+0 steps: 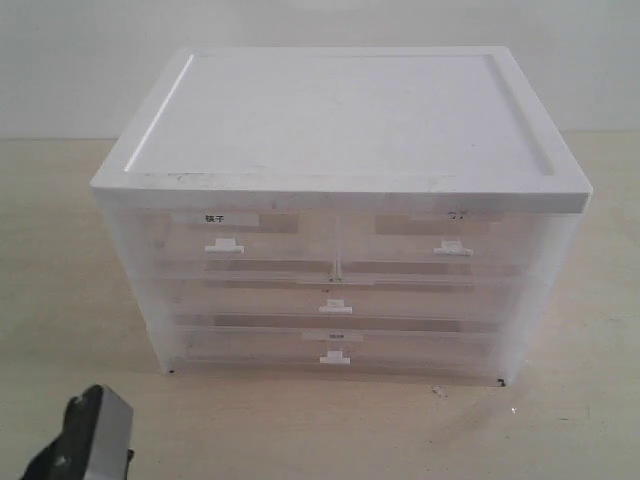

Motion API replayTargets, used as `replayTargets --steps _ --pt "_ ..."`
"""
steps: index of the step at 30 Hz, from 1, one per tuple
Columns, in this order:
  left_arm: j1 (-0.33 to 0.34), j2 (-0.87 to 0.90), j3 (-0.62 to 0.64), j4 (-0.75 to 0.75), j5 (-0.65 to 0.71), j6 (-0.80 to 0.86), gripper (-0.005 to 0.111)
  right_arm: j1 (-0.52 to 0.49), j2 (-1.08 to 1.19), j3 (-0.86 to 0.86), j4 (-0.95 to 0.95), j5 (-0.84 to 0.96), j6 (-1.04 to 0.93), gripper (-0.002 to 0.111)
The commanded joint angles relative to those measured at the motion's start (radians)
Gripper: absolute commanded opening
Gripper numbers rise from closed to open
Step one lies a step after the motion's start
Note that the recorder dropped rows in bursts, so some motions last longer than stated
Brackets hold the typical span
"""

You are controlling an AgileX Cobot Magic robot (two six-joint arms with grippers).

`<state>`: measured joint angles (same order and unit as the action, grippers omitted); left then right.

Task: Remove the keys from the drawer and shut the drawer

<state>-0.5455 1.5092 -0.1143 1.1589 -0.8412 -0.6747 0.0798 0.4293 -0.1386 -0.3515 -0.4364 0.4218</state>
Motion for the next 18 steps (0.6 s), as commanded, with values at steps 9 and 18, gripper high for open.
replayTargets --steps 9,18 --pt "-0.359 0.103 -0.116 -0.188 0.277 0.021 0.004 0.000 0.002 -0.001 -0.005 -0.004 0.000 0.000" --pt "-0.408 0.105 -0.152 -0.291 0.431 0.017 0.004 0.000 0.002 -0.001 -0.005 -0.002 0.006 0.000"
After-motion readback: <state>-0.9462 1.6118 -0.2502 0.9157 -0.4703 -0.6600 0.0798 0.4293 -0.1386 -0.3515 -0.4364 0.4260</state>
